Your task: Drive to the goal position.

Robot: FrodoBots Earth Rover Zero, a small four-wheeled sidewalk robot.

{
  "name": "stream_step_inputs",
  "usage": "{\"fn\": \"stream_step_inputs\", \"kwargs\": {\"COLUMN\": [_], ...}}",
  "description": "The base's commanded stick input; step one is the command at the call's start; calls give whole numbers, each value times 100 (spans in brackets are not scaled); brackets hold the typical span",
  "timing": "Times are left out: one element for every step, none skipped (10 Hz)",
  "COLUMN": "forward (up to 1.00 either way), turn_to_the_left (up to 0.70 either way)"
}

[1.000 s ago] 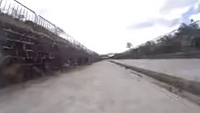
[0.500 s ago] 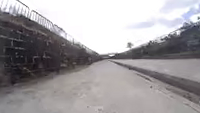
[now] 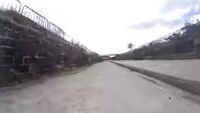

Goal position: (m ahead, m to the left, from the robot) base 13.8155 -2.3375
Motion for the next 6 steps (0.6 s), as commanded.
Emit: {"fn": "stream_step_inputs", "kwargs": {"forward": [100, 100, 100, 100, 100, 100], "turn_to_the_left": [0, 0, 0, 0, 0, 0]}}
